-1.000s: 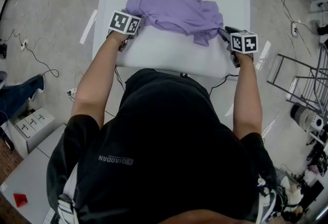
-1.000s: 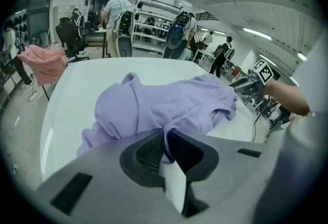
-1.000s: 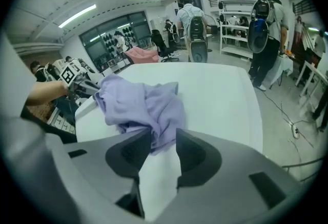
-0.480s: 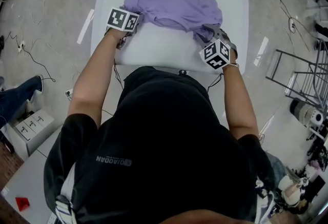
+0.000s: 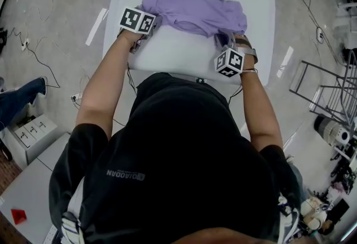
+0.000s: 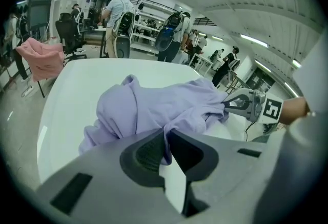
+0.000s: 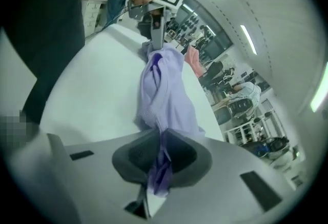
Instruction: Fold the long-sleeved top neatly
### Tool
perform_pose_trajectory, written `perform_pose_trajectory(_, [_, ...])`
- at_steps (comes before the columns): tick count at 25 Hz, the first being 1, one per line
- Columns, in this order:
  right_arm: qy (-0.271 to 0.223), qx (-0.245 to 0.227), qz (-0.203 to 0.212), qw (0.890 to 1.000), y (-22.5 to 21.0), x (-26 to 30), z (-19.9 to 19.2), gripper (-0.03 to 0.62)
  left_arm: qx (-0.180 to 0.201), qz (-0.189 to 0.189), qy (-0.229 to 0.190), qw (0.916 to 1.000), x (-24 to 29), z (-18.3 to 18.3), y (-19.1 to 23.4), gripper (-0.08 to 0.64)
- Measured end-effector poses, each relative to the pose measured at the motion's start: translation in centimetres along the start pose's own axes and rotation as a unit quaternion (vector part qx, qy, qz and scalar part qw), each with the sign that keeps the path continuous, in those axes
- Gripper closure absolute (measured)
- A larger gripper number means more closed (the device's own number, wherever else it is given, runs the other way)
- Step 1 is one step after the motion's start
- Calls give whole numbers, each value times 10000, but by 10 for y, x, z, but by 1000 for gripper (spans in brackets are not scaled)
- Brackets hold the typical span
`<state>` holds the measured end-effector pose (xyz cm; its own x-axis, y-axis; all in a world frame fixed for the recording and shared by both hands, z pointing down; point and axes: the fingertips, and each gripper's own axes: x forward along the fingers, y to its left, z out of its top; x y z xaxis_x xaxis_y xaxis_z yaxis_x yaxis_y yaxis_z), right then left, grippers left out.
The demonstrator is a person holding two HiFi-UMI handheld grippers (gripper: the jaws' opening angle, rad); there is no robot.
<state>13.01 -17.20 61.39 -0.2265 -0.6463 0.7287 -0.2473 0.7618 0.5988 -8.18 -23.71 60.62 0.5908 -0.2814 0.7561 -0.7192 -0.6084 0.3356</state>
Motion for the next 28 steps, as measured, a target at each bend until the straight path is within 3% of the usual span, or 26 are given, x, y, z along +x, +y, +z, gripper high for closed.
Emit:
perform_pose_trajectory(2, [-446,1047,398,9927,-10,-8,4,551,133,62,2,9999,-1,0,-2,525])
perform_pose_trajectory(3, [-691,1860,623,9781,-20,-11,4,552,198,88,1,9998,-1,1,-2,525])
perform_pose_trajectory(4, [-910,2767,841,9529,-32,-13,3,554,260,101,-3,9996,-2,1,-2,525])
perform_pose_trajectory(5, [-1090,3681,1055,9173,-45,-13,0,555,321,98,-14,9994,-2,1,-2,525])
perform_pose_trajectory(7, [-1352,5195,1443,8313,-65,-10,-6,557,457,59,-55,9989,-3,3,-3,524])
perform_pose_trajectory(8, [-1432,5665,1565,7963,-71,-9,-8,557,540,46,-70,9985,-3,3,-5,523])
perform_pose_trajectory(9, [-1472,5915,1617,7761,-75,-7,-10,557,638,54,-64,9979,-3,3,-6,518])
perform_pose_trajectory(10, [-1484,5976,1613,7713,-77,-6,-11,557,753,86,-39,9971,-3,3,-8,503])
perform_pose_trajectory(14, [-1477,5644,1475,7987,-79,-5,-7,557,1330,231,262,9905,5,-6,-14,417])
perform_pose_trajectory(17, [-1488,5561,1325,8069,-84,-7,-4,557,1907,309,540,9797,6,-13,-23,382])
perform_pose_trajectory(21, [-1539,5465,1125,8155,-93,-10,-2,557,2689,812,858,9559,12,-20,-16,395])
perform_pose_trajectory(22, [-1535,5441,1054,8181,-95,-10,-2,557,2818,940,845,9511,13,-19,-12,465])
perform_pose_trajectory(23, [-1510,5384,969,8234,-97,-12,-2,557,2842,1053,749,9500,11,-15,-9,535])
perform_pose_trajectory(28, [-1387,4652,421,8733,-111,-35,2,558,1824,1077,-616,9754,-40,46,1,541])
